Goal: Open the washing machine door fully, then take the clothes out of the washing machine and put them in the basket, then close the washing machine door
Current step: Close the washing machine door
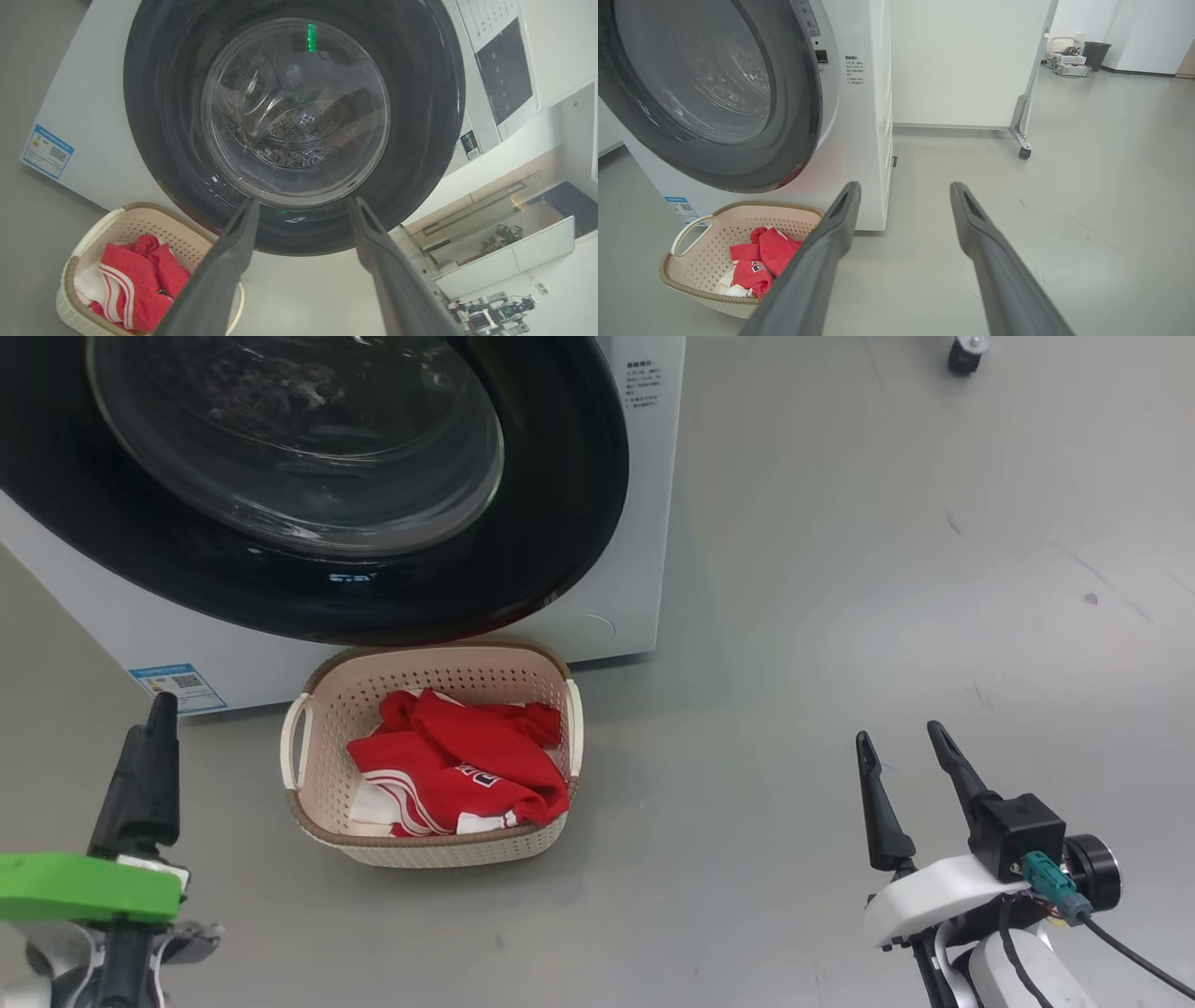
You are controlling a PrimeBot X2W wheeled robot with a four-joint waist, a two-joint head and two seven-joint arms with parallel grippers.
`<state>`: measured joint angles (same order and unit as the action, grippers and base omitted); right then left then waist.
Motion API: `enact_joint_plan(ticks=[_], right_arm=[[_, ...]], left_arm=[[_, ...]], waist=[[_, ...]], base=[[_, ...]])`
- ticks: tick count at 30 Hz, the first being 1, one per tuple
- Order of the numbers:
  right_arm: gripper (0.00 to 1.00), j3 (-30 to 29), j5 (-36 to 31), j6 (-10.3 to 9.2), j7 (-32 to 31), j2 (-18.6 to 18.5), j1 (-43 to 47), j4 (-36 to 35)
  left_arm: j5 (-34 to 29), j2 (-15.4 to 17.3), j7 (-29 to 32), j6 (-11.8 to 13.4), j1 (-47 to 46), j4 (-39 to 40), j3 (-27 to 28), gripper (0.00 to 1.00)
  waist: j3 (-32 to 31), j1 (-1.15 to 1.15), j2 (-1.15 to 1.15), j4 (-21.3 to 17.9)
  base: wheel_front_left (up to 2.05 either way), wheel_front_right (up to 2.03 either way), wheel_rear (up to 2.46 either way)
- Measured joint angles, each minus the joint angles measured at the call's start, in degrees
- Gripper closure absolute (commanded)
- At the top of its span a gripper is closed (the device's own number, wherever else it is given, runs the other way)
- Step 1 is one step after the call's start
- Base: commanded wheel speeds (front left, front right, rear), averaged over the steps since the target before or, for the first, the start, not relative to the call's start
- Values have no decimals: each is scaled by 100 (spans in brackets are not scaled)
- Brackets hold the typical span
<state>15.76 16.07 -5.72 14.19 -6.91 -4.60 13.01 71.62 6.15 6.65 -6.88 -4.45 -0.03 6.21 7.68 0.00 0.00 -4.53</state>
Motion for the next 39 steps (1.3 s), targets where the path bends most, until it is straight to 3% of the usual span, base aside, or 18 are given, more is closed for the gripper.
enact_joint_plan(ticks=[6, 12, 19, 24, 39], right_arm=[[0, -11, 0, -3, -45, -22, 168, -4], [0, -1, 0, -4, -127, -35, 185, -90], [0, -13, 0, -5, -165, -69, 294, -133], [0, -27, 0, -48, -188, -70, 353, -163], [0, -73, -1, -58, -307, -76, 515, -261]], left_arm=[[-1610, 504, -538, -2, 471, 181, -437, 0], [-2825, 728, -1042, 12, 885, 189, -615, 0], [-3838, 810, -1390, 349, 1092, 197, -958, 0], [-4232, 815, -1507, 580, 1199, 163, -1136, 0], [-4467, 555, -1641, 960, 1239, 164, -1395, 0]], waist=[[-255, 0, 0, 215], [-417, 0, 0, 365], [-466, 0, 0, 398], [-493, 0, 0, 404], [-536, 0, 0, 389]], base=[[0, 0, 0], [0, 0, 0], [0, 0, 0], [0, 0, 0], [0, 0, 0]])
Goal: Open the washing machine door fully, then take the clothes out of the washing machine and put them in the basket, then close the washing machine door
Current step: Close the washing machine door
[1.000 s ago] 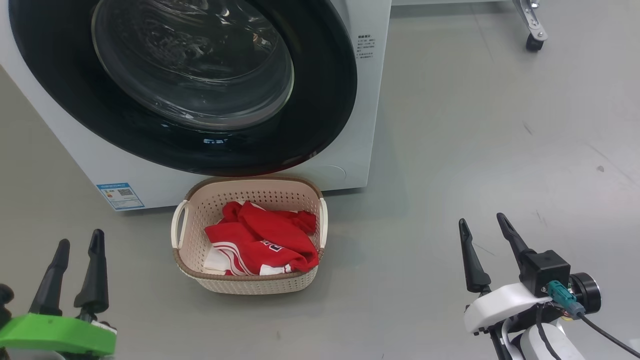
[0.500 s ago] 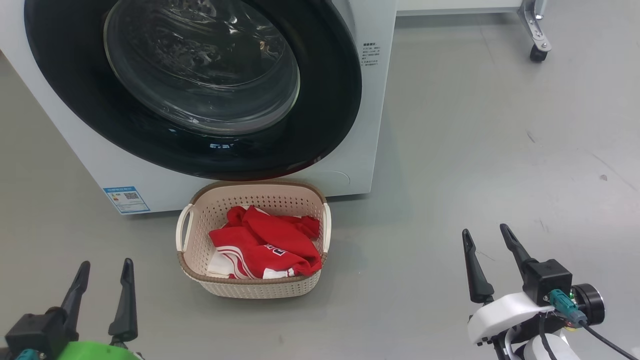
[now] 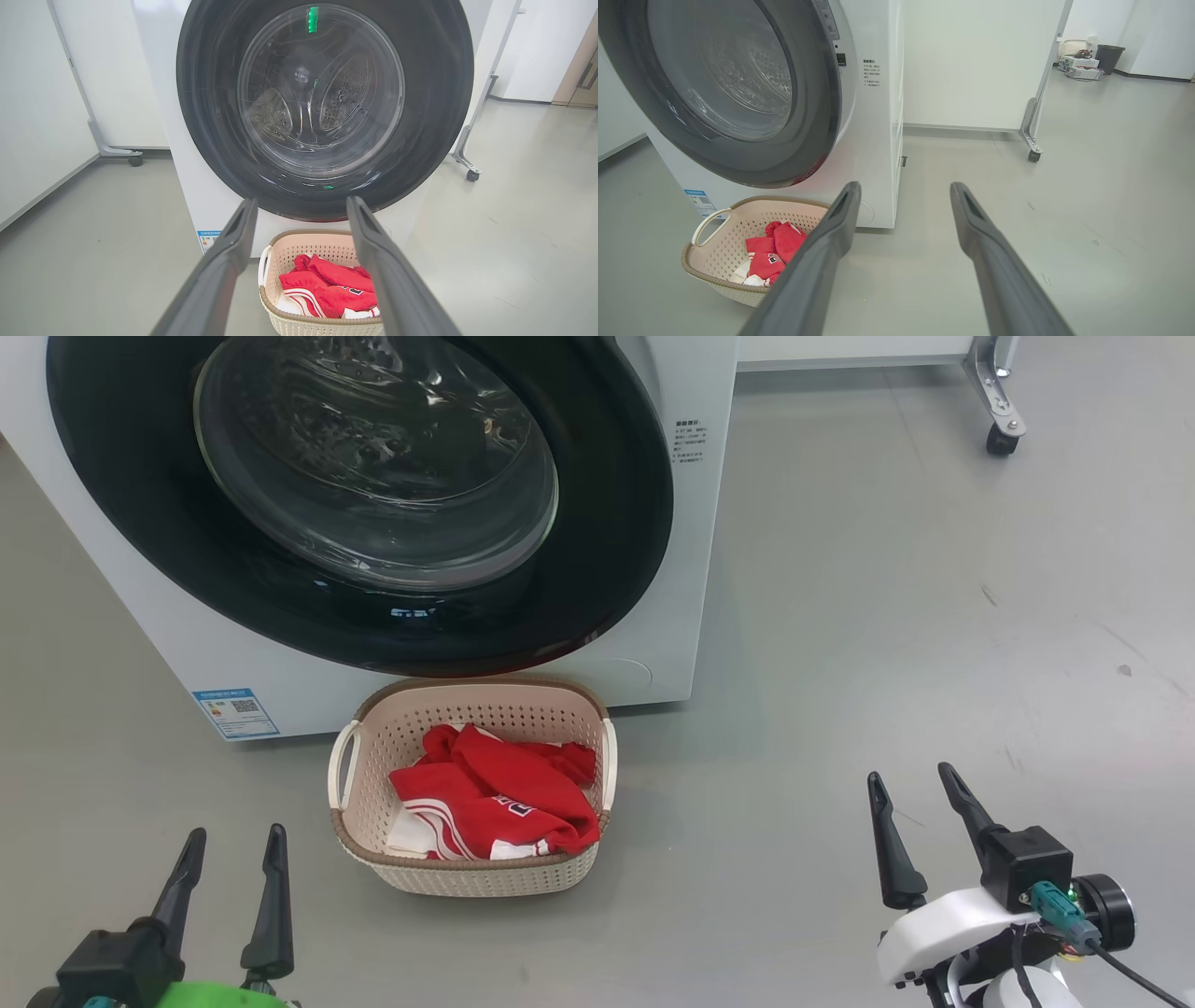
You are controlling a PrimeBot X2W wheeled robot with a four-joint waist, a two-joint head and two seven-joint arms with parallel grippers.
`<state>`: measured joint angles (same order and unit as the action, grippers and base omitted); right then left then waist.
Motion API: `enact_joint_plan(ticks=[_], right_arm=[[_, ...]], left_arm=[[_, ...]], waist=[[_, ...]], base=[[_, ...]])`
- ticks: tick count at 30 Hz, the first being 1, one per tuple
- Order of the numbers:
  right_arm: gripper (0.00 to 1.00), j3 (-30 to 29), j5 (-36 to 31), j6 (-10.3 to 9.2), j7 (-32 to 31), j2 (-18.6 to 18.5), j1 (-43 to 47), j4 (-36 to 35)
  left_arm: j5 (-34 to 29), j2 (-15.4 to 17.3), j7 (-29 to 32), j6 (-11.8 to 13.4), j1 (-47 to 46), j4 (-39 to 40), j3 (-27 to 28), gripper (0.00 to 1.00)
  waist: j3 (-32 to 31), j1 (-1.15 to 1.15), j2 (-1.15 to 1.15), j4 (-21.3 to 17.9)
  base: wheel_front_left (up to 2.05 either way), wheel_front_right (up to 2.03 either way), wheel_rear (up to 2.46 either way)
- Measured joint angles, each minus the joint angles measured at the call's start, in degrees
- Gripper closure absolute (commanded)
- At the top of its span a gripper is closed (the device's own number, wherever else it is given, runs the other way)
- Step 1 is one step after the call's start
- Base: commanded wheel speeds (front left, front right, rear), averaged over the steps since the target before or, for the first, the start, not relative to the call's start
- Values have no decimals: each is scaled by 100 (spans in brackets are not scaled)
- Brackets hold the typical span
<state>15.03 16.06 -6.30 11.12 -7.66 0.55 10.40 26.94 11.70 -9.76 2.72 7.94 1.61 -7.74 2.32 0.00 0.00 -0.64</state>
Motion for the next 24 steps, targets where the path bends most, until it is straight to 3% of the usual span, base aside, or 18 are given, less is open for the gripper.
enact_joint_plan(ticks=[14, 15, 16, 17, 18, 24], right_arm=[[0, -35, -31, -34, -74, -22, 43, -147], [5, -42, -47, -34, -75, -22, 52, -154], [52, -51, -51, -34, -75, -22, 63, -165], [89, -62, -51, -34, -75, -22, 67, -171], [100, -76, -51, -34, -75, -22, 68, -179], [100, -157, -51, -35, -85, -43, 68, -266]], left_arm=[[-155, -16, -48, 111, 2, 19, -18, 0], [-167, -21, -48, 112, 2, 21, -18, 0], [-179, -25, -49, 121, 2, 27, -18, 0], [-181, -31, -52, 129, 2, 35, -18, 0], [-183, -33, -85, 129, 2, 42, -19, 0], [-194, -38, -97, 153, -2, 112, -73, 0]], waist=[[56, 0, 0, 44], [62, 0, 0, 48], [69, 0, 0, 54], [76, 0, 0, 59], [82, 0, 0, 64], [147, 0, 0, 112]], base=[[0, 0, 0], [0, 0, 0], [0, 0, 0], [0, 0, 0], [0, 0, 0], [0, 0, 0]])
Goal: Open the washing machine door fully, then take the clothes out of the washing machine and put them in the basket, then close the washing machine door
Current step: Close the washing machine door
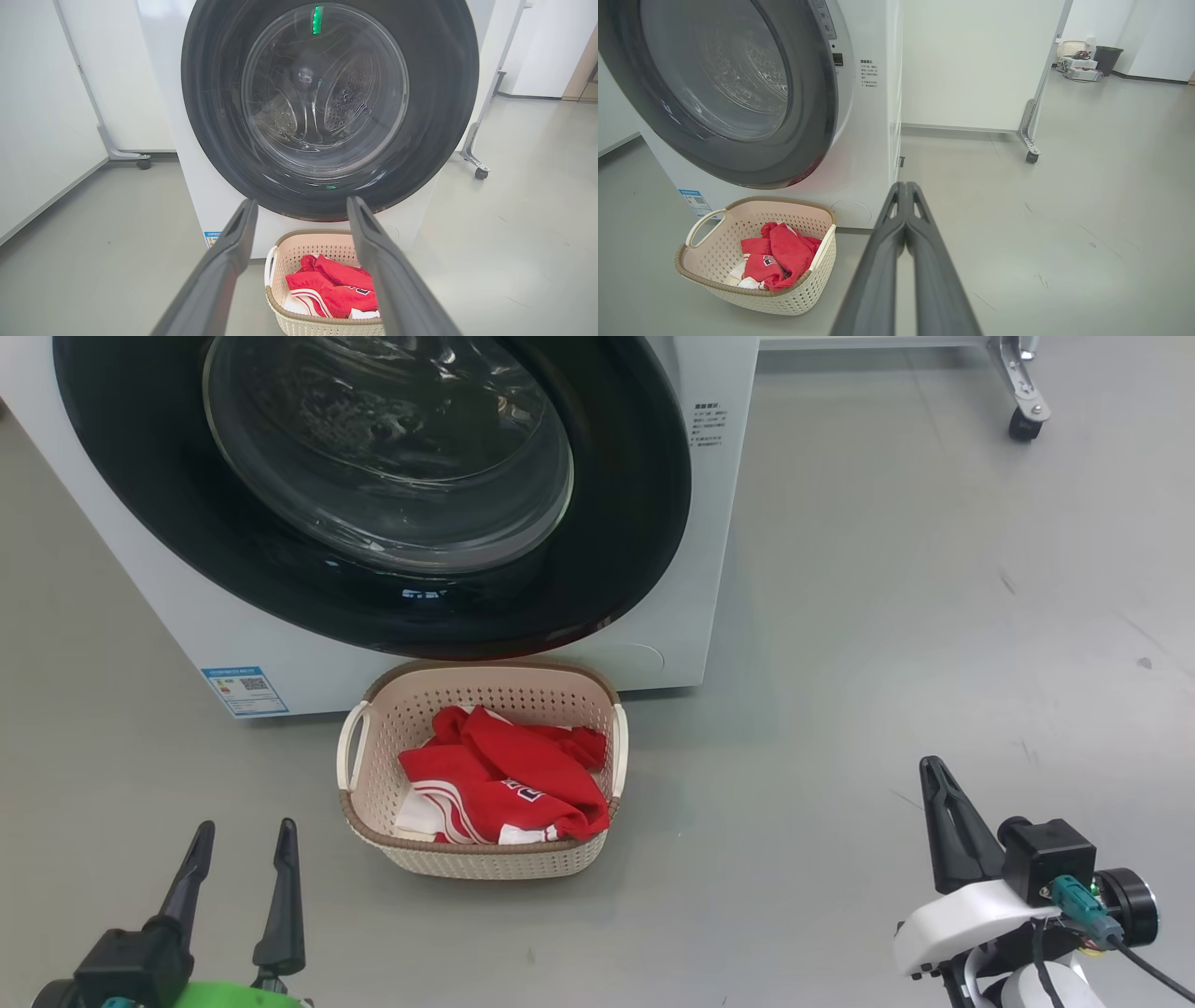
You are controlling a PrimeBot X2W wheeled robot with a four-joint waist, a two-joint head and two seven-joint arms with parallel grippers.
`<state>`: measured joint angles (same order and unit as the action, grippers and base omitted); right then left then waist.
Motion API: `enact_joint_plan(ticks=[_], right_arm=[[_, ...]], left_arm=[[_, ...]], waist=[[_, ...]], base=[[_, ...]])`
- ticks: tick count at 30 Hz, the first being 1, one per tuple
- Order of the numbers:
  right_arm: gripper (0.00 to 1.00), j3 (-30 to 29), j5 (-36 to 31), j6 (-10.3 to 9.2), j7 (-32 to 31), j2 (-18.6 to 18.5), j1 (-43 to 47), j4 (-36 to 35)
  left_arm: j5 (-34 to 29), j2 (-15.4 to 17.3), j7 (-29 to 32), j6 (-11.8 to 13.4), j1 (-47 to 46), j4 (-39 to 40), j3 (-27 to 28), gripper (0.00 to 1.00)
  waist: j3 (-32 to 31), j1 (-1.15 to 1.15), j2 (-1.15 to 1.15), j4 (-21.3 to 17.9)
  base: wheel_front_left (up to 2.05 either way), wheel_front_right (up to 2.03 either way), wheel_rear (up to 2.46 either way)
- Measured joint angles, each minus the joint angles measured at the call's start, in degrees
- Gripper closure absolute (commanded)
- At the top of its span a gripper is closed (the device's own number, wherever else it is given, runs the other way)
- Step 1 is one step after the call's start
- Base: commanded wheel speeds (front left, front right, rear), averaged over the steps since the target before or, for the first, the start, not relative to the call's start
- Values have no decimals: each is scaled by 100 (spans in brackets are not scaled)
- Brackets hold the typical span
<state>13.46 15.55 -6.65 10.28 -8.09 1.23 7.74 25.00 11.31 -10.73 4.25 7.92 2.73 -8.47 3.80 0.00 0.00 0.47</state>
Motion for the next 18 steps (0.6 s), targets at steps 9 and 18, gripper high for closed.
enact_joint_plan(ticks=[9, 18], right_arm=[[100, -92, -66, 0, -102, -201, -126, -87], [100, -165, -142, 80, -316, -505, -729, -73]], left_arm=[[-90, -105, -1, -1, -101, 30, -149, 0], [-137, -192, -51, -11, -261, 18, -288, 0]], waist=[[162, 0, 0, 244], [315, 0, 0, 622]], base=[[0, 0, 0], [0, 0, 0]])
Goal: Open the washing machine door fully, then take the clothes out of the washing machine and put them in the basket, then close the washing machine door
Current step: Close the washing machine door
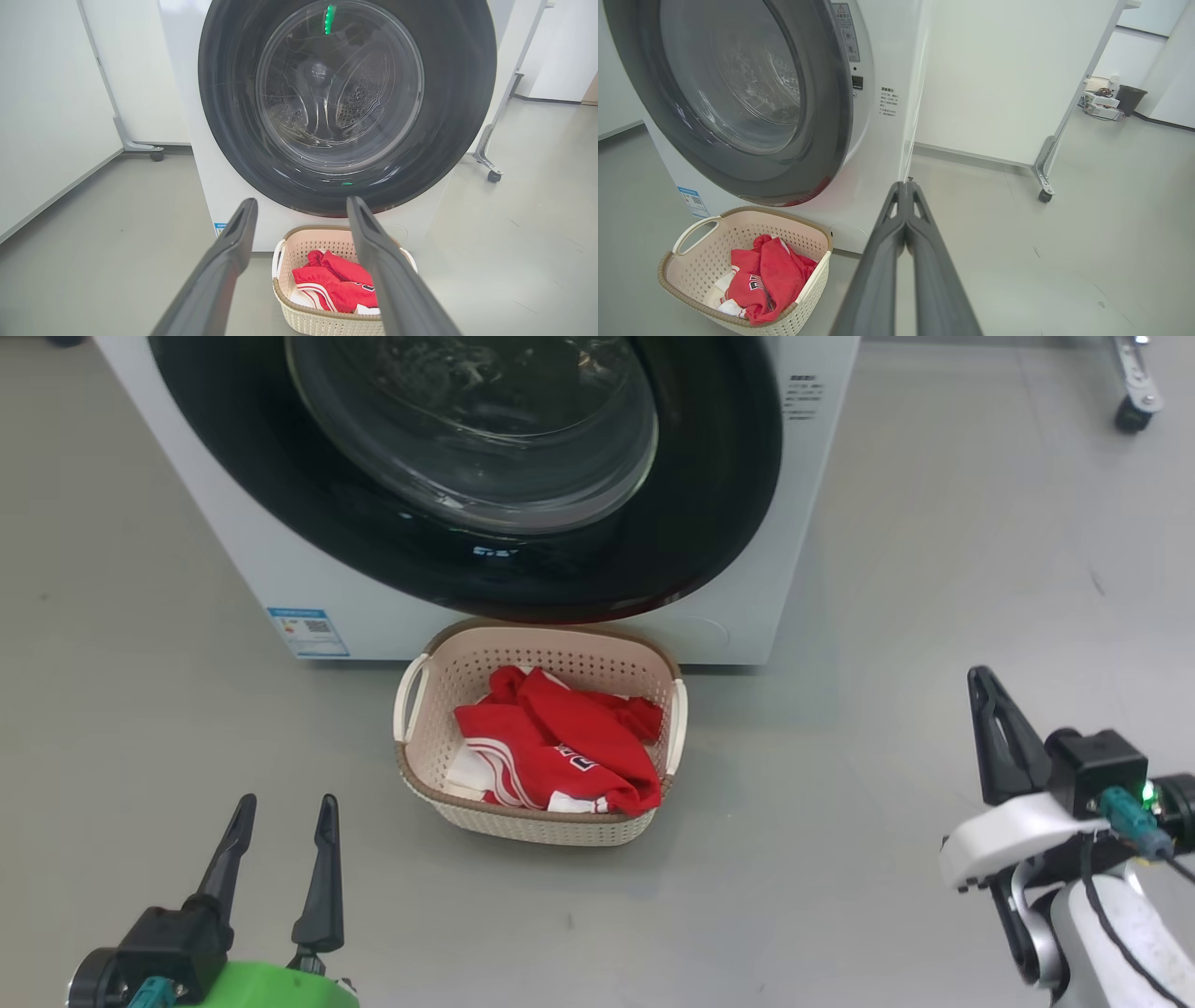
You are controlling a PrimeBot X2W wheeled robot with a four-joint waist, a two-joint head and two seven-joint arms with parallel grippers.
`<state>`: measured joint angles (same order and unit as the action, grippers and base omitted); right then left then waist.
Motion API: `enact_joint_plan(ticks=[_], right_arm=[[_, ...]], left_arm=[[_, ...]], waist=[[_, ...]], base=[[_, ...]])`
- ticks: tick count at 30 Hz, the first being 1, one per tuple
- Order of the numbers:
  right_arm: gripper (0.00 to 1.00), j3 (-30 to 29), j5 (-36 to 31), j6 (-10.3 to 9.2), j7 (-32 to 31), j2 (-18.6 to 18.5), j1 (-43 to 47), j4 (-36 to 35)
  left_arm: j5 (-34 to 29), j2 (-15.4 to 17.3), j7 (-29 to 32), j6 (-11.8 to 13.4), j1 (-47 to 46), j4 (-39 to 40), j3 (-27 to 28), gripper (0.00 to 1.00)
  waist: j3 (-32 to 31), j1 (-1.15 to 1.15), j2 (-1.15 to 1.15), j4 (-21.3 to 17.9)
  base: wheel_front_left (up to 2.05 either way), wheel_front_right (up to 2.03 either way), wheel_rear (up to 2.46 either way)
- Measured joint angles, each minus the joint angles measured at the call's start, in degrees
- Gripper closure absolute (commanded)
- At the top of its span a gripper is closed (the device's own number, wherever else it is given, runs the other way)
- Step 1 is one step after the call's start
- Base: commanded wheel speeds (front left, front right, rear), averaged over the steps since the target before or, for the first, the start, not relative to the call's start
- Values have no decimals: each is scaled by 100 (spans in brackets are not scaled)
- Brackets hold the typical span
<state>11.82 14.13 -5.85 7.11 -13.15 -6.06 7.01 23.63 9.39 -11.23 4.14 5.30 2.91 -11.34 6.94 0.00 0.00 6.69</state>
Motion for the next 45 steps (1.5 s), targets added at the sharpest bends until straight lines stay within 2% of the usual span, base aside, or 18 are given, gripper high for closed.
enact_joint_plan(ticks=[8, 19, 29, 45], right_arm=[[100, 32, -29, 181, -231, -126, -695, 143], [100, 122, 49, 398, -593, 19, -1881, 581], [100, -19, 216, 471, -792, 102, -2941, 1150], [100, 0, 213, 643, -881, 15, -3921, 2060]], left_arm=[[-1, -92, -20, -47, -158, -13, -82, 0], [-1, -151, -127, -143, -430, -31, -119, 0], [-10, -242, -193, -199, -694, -34, -138, 0], [-11, -398, -253, -292, -1125, -220, -193, 0]], waist=[[158, 0, 0, 369], [570, 0, 0, 850], [1041, 0, 0, 1096], [1522, 1, 0, 1436]], base=[[0, 0, 0], [0, 0, 0], [0, 0, 0], [0, 0, 0]])
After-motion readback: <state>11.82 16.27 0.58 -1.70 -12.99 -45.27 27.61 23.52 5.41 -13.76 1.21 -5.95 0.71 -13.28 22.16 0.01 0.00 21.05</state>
